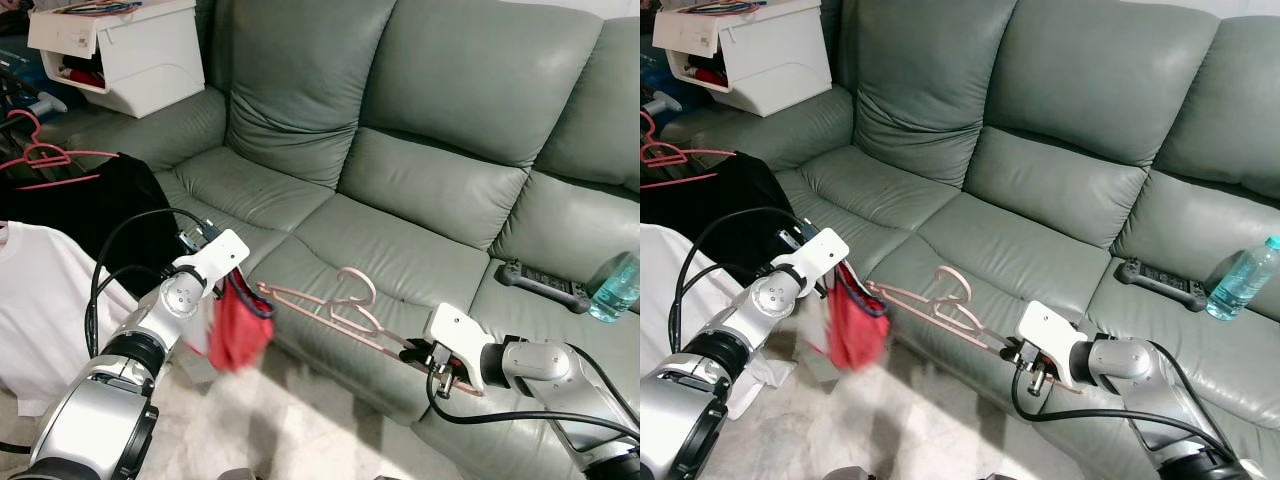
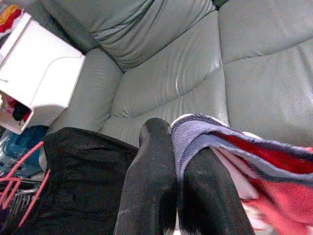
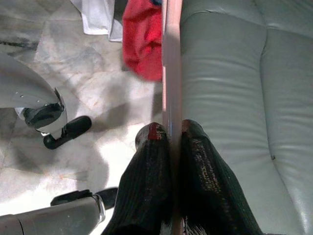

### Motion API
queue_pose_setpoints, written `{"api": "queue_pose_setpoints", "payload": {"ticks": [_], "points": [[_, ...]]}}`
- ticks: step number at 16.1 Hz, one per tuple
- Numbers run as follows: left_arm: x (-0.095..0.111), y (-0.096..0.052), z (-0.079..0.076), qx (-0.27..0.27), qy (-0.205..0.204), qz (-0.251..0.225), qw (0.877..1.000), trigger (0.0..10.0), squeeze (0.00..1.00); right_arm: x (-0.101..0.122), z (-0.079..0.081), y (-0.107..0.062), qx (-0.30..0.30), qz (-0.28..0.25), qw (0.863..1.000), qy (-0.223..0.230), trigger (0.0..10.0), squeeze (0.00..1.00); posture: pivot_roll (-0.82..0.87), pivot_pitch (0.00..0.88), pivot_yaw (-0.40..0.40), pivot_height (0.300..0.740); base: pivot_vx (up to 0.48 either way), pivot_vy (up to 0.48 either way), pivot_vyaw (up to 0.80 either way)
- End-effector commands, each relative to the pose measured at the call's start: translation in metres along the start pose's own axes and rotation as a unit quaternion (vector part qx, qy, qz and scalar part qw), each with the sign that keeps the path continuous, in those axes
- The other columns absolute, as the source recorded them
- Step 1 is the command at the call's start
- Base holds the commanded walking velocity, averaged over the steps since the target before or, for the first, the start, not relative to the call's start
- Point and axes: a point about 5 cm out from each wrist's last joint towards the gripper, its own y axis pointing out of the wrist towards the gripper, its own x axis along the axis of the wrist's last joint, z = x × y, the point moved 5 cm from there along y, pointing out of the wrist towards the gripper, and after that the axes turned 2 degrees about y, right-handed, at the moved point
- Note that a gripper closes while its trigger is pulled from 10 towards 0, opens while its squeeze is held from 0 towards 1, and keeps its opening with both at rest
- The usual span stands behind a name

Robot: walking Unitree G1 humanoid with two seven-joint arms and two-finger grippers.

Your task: Hang hanger

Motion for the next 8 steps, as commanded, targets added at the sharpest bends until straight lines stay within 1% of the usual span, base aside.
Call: {"api": "queue_pose_setpoints", "payload": {"ticks": [1,5,8], "points": [[0.005,0.001,0.008,0.01,0.006,-0.009,1.0,10.0,0.0,0.008,-0.003,0.0,0.002,-0.009,1.0,-0.004,10.0,0.0,-0.08,0.0,0.043,0.74,0.0,0.0,0.0],[0.009,0.002,0.006,0.007,0.002,-0.016,1.0,10.0,0.0,0.01,0.0,0.004,0.016,-0.014,1.0,0.004,10.0,0.0,-0.08,0.0,0.038,0.74,0.0,0.0,0.0],[0.018,0.003,0.001,-0.002,-0.002,-0.035,0.999,10.0,0.0,0.009,0.0,0.008,0.017,-0.017,1.0,0.016,10.0,0.0,-0.08,0.0,0.036,0.74,0.0,0.0,0.0]]}}
